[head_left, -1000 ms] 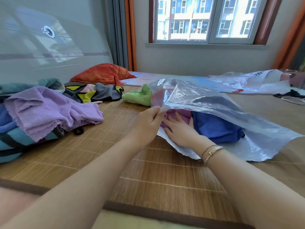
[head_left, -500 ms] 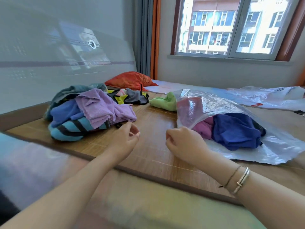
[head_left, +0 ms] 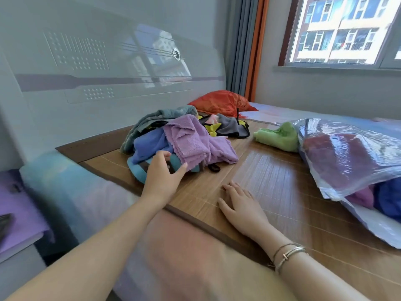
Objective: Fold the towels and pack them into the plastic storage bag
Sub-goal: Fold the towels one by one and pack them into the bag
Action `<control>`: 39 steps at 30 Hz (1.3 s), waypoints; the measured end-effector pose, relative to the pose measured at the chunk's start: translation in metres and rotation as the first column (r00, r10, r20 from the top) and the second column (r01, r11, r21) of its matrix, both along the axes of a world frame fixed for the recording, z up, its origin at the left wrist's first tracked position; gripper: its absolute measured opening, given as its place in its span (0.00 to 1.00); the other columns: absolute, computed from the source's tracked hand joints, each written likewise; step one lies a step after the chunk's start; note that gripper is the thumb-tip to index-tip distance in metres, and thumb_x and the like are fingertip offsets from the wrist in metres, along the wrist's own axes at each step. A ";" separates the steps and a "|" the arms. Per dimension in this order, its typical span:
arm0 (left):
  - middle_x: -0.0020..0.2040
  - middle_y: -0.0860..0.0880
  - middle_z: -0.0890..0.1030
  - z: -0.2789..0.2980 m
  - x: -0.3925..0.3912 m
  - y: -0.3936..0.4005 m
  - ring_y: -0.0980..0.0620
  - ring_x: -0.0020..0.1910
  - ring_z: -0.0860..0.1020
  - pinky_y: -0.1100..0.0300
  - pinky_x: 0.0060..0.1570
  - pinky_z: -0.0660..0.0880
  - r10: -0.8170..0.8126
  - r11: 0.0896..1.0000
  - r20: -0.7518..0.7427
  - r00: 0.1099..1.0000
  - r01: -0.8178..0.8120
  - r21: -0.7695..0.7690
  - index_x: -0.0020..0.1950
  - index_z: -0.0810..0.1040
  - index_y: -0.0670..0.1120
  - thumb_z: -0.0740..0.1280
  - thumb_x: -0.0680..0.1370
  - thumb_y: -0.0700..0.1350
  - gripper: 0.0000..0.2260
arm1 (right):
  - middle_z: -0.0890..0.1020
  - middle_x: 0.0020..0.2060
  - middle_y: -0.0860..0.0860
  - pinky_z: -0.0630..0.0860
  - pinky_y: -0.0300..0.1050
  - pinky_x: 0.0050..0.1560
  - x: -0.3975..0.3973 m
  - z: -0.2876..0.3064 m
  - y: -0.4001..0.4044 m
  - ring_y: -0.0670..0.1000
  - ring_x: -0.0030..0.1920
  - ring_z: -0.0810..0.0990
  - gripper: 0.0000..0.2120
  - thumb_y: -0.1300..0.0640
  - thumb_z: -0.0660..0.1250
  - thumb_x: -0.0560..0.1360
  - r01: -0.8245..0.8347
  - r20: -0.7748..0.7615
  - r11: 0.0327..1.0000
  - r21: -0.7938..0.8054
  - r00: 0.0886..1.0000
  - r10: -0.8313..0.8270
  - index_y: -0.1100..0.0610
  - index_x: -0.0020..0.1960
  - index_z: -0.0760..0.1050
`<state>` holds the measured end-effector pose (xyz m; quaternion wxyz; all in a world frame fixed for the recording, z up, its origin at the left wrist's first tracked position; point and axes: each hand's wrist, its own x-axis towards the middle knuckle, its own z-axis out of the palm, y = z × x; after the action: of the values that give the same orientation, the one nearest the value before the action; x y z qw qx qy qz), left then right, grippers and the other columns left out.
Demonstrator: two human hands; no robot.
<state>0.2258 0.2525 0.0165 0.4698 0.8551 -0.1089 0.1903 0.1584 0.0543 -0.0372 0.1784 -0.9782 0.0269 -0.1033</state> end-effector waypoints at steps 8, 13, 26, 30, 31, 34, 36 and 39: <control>0.62 0.43 0.75 0.032 0.051 -0.054 0.46 0.57 0.75 0.59 0.48 0.70 0.005 0.855 -0.398 0.917 -0.211 -0.475 0.67 0.67 0.37 0.72 0.71 0.54 0.32 | 0.58 0.76 0.44 0.51 0.43 0.75 0.004 0.002 -0.007 0.43 0.76 0.53 0.21 0.45 0.57 0.80 -0.046 0.035 0.978 0.204 0.999 0.040 0.46 0.72 0.65; 0.53 0.45 0.78 0.043 0.045 -0.060 0.52 0.40 0.72 0.60 0.40 0.69 -0.030 0.858 -0.376 0.926 -0.169 -0.484 0.57 0.75 0.43 0.69 0.74 0.46 0.14 | 0.64 0.74 0.44 0.58 0.47 0.74 0.006 -0.001 -0.013 0.45 0.74 0.60 0.23 0.46 0.60 0.79 -0.040 0.034 0.937 0.347 0.999 0.030 0.46 0.73 0.63; 0.49 0.45 0.84 0.037 -0.084 -0.077 0.45 0.53 0.81 0.49 0.59 0.76 -0.493 0.779 -0.386 0.780 0.198 -0.595 0.51 0.82 0.46 0.72 0.61 0.51 0.21 | 0.71 0.68 0.48 0.69 0.53 0.67 -0.037 0.029 0.000 0.50 0.68 0.70 0.36 0.46 0.73 0.66 -0.301 0.494 0.823 0.481 0.869 0.029 0.28 0.65 0.57; 0.37 0.50 0.84 0.032 -0.115 -0.071 0.58 0.40 0.81 0.72 0.45 0.73 -0.440 0.870 -0.219 0.871 0.353 -0.343 0.42 0.81 0.43 0.69 0.75 0.54 0.14 | 0.79 0.37 0.47 0.70 0.38 0.41 -0.064 0.042 -0.027 0.41 0.38 0.74 0.06 0.60 0.67 0.70 -0.270 0.494 0.880 0.390 0.868 0.047 0.50 0.42 0.74; 0.37 0.50 0.82 0.031 -0.122 -0.065 0.58 0.37 0.78 0.73 0.39 0.71 -0.367 0.911 -0.069 0.928 0.343 -0.226 0.41 0.78 0.44 0.68 0.75 0.54 0.13 | 0.79 0.34 0.50 0.68 0.38 0.37 -0.075 0.045 -0.032 0.42 0.35 0.71 0.05 0.63 0.67 0.69 -0.270 0.472 0.874 0.405 0.880 0.054 0.55 0.41 0.74; 0.49 0.52 0.76 0.026 -0.137 -0.046 0.57 0.46 0.73 0.66 0.46 0.69 -0.365 0.926 0.333 0.870 0.303 0.225 0.53 0.73 0.48 0.73 0.67 0.61 0.23 | 0.79 0.34 0.52 0.68 0.36 0.36 -0.099 0.051 -0.041 0.41 0.35 0.72 0.05 0.64 0.65 0.65 -0.366 0.440 0.793 0.488 0.887 0.139 0.59 0.41 0.75; 0.60 0.55 0.73 0.016 -0.139 -0.044 0.55 0.57 0.71 0.62 0.58 0.66 -0.483 0.805 0.288 0.827 0.290 0.518 0.66 0.69 0.50 0.73 0.61 0.68 0.39 | 0.77 0.33 0.47 0.69 0.41 0.39 -0.106 0.052 -0.042 0.43 0.37 0.72 0.04 0.57 0.63 0.63 -0.375 0.386 0.735 0.565 0.907 0.166 0.52 0.38 0.74; 0.63 0.58 0.72 -0.002 -0.146 -0.061 0.56 0.63 0.68 0.67 0.60 0.58 -0.450 0.767 0.167 0.877 0.283 0.575 0.73 0.61 0.53 0.73 0.58 0.68 0.47 | 0.75 0.34 0.49 0.72 0.53 0.41 -0.109 0.052 -0.041 0.50 0.38 0.73 0.06 0.52 0.63 0.62 -0.303 0.285 0.757 0.579 0.945 0.160 0.51 0.38 0.72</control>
<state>0.0794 0.1916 0.0144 0.2196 0.8744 -0.3930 0.1812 0.0495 0.0136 0.0144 0.5003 -0.8445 -0.0825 -0.1722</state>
